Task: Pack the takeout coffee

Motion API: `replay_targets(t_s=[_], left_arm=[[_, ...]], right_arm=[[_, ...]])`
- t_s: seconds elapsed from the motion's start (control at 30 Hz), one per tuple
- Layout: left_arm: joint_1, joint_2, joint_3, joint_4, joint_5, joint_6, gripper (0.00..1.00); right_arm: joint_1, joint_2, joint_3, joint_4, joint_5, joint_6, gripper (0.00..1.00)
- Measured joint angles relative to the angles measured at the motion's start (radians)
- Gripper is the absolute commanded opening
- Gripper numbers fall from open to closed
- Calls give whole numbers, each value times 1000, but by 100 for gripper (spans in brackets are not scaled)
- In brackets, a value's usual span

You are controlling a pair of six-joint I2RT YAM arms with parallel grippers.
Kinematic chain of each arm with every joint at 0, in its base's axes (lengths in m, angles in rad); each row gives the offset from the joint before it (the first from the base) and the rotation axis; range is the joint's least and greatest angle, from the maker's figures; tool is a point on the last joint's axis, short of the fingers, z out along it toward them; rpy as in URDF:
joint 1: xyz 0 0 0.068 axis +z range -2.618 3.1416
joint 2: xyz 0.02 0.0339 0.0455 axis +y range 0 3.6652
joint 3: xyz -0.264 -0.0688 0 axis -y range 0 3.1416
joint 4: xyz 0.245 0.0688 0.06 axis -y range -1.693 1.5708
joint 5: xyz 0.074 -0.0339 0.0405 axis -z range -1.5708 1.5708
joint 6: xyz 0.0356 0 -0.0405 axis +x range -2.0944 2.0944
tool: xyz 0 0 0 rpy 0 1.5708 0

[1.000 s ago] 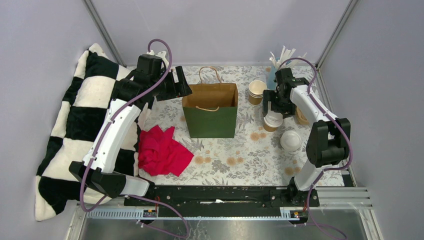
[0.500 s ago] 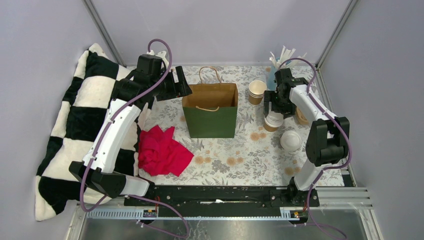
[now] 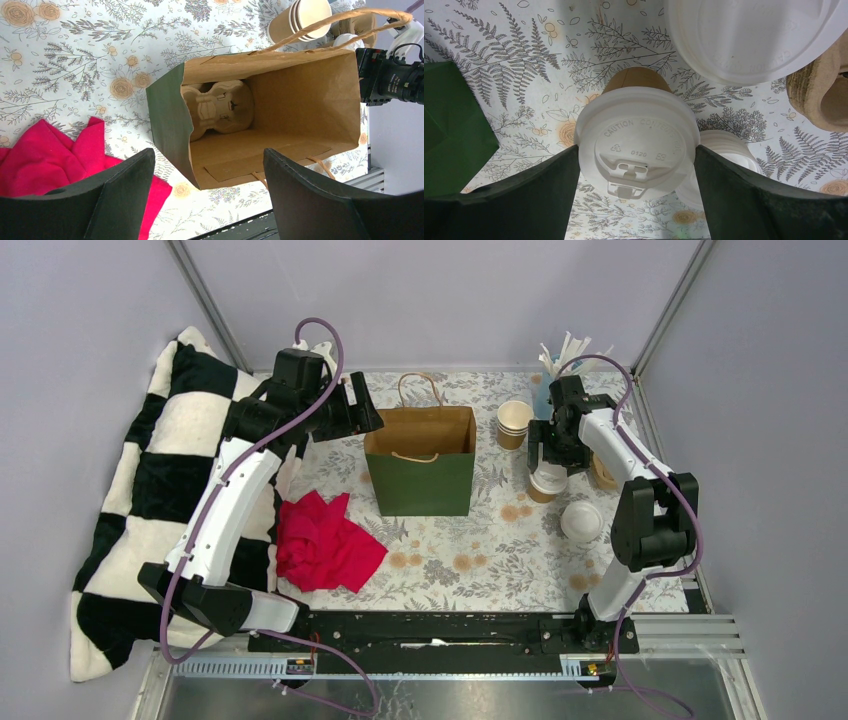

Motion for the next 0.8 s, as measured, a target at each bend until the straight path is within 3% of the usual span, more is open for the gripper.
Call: replay_targets(t_s=[0.47, 0.8], left_arm=[[30, 1, -2, -1, -25, -35, 82], [40, 44, 3, -1, 2, -45, 70]], right_arm=[[7, -33, -1, -13, 14, 5, 83], [8, -215, -14, -19, -6, 5, 81]])
